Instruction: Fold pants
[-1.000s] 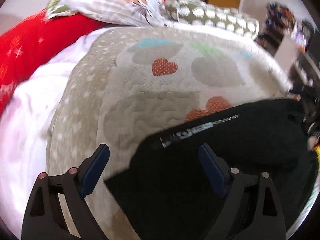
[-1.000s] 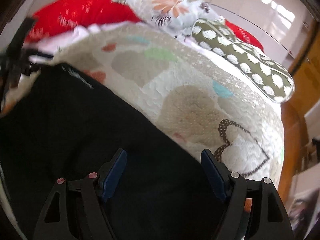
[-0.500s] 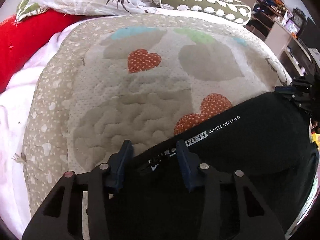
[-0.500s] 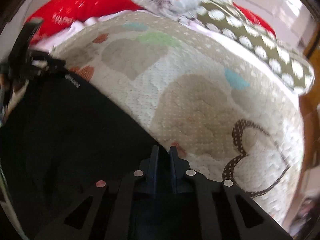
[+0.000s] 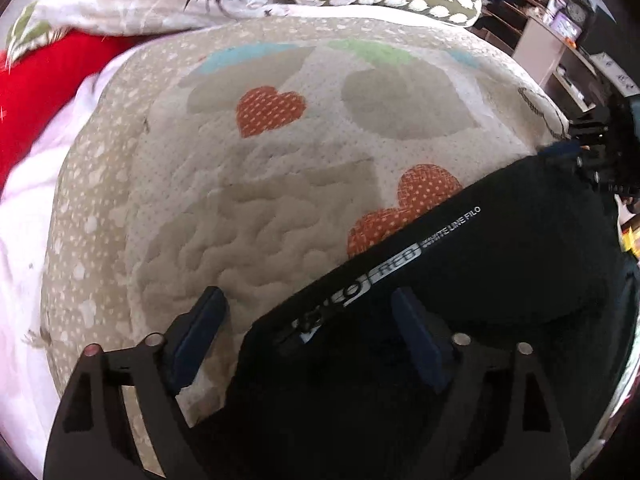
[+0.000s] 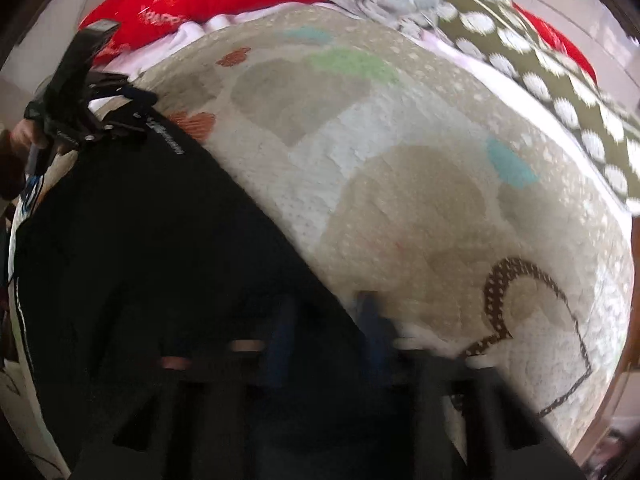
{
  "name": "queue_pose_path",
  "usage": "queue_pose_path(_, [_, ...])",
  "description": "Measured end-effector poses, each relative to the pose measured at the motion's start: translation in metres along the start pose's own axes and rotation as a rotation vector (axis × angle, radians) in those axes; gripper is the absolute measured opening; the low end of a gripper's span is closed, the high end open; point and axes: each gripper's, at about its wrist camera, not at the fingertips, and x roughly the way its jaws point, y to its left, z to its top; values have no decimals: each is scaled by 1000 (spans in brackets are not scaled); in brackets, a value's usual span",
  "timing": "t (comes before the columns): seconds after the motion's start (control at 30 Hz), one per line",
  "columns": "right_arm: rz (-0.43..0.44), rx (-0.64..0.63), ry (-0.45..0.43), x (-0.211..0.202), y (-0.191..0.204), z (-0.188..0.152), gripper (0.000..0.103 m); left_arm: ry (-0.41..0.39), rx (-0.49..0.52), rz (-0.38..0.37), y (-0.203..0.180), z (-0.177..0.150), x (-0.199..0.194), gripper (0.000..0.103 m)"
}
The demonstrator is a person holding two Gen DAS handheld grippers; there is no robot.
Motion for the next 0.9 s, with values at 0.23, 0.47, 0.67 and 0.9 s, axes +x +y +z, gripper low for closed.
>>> queue_pose_path(0.23, [-192,-122,-112,-49,52,-16,3,-80,-12,-5,-10,-10,-44,9])
queue_pose_path(0.47, [-260,-130,-338,-169,112,-77,3,-244,10,-52,-55,-68,-151,8])
queue_pose_path(0.67, [-221,-120,-376,-208,189,-172,3,-239,11,-88,-109,-159,-183,8])
queue_pose_path(0.9, [-117,85,-271,-135,216,-241,3,-150,-167,-147,-116,-211,-133,8])
